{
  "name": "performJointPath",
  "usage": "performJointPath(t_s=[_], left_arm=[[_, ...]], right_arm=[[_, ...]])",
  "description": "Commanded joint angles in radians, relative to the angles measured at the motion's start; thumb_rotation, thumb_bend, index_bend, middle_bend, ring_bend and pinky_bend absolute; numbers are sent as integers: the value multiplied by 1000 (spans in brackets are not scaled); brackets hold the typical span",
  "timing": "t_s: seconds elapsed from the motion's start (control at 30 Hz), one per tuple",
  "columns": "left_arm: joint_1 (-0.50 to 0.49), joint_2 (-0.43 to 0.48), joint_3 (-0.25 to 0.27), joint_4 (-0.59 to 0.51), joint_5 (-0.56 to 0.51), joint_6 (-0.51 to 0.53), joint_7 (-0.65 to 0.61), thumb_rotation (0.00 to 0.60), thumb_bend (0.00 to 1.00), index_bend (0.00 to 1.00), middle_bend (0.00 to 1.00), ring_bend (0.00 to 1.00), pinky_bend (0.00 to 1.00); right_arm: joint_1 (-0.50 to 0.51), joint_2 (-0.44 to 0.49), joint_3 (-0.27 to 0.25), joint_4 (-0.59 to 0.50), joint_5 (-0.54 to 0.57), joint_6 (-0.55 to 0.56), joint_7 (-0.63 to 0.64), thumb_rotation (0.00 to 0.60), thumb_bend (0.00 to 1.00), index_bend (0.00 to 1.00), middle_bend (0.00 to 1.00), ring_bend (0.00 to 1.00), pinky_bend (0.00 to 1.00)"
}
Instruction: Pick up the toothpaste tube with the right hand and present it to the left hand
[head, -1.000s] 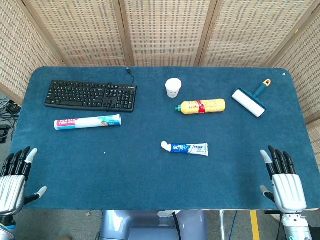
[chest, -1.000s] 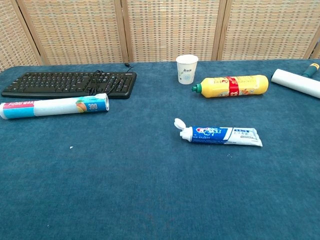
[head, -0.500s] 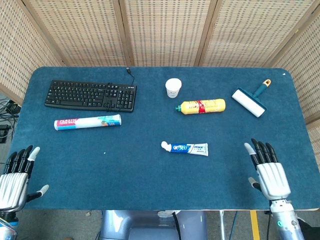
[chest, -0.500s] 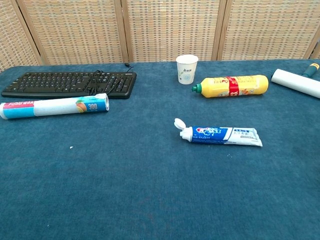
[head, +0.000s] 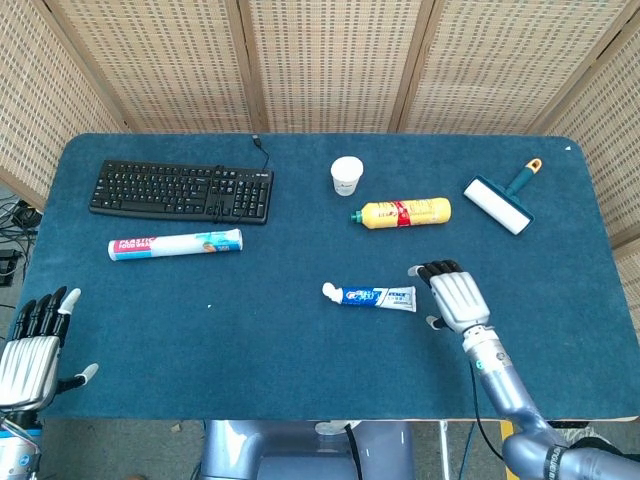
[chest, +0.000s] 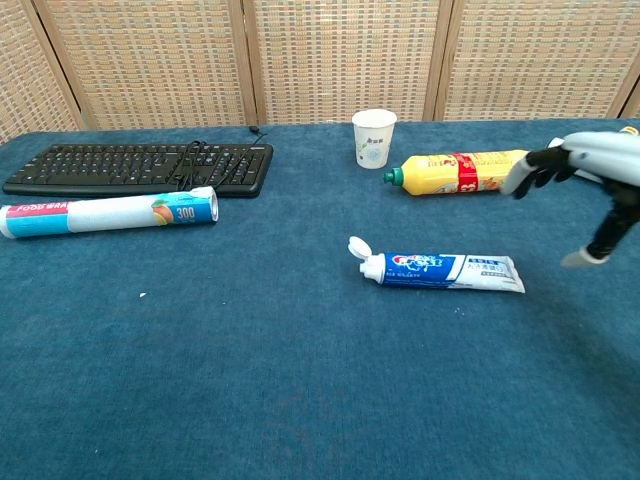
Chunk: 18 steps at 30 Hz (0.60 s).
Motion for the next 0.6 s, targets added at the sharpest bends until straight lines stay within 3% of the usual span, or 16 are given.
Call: performJointPath(t_s=[0.03,0.3,0.6], left_arm=[[-6,-3,-5,1,-15,-9,3,600,0,0,0,0,0],[-20,-11,-14,8,-51,-28,12,600,0,0,0,0,0],[-28,-6,-13,8,-68,-35,0,600,0,0,0,0,0]], right_arm=[[87,-87,31,56,141,-66,-85,600,193,307,367,260,250],[165,-193,15,142,269,-84,-167,600,269,344,410,304,250],[206,-269,7,192,304,-54,-165,600,305,357,426,310,262]])
